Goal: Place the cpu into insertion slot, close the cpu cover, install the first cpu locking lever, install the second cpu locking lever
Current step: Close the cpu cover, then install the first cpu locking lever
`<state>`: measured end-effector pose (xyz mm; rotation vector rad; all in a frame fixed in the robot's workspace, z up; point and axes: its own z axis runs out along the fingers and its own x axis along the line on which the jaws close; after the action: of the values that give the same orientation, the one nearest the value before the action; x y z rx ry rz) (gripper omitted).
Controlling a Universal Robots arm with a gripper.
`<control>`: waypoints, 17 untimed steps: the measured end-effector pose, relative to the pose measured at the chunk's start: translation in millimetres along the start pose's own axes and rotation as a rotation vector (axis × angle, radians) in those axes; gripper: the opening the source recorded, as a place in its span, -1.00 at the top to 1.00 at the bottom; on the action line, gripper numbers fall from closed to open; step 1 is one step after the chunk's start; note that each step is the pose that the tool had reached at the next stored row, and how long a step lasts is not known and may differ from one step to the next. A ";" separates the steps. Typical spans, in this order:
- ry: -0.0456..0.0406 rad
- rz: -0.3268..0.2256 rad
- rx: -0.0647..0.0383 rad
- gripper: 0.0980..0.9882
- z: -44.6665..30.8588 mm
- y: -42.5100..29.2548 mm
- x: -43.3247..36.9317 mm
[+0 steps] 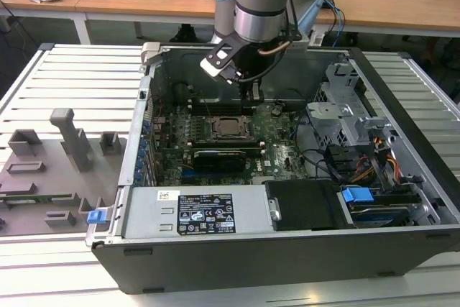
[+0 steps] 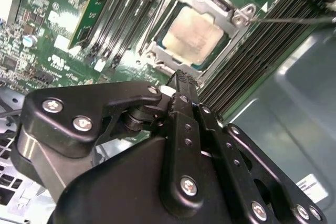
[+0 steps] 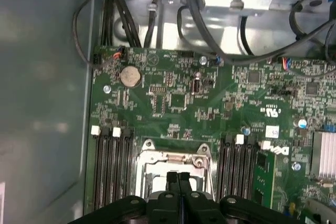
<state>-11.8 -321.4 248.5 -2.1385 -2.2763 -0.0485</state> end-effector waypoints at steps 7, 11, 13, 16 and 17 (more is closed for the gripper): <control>-0.0001 0.000 0.000 0.98 -0.1 -13.9 2.7; -0.0001 0.000 0.000 0.98 -0.1 -17.2 2.9; -0.0001 0.000 0.000 0.98 -0.1 -18.6 3.0; -0.0001 0.000 0.000 0.98 -0.1 -21.2 3.1; -0.0001 0.000 0.000 0.98 -0.2 -22.0 3.2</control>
<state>-34.0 -319.6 248.6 -2.1386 -2.2761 -0.0484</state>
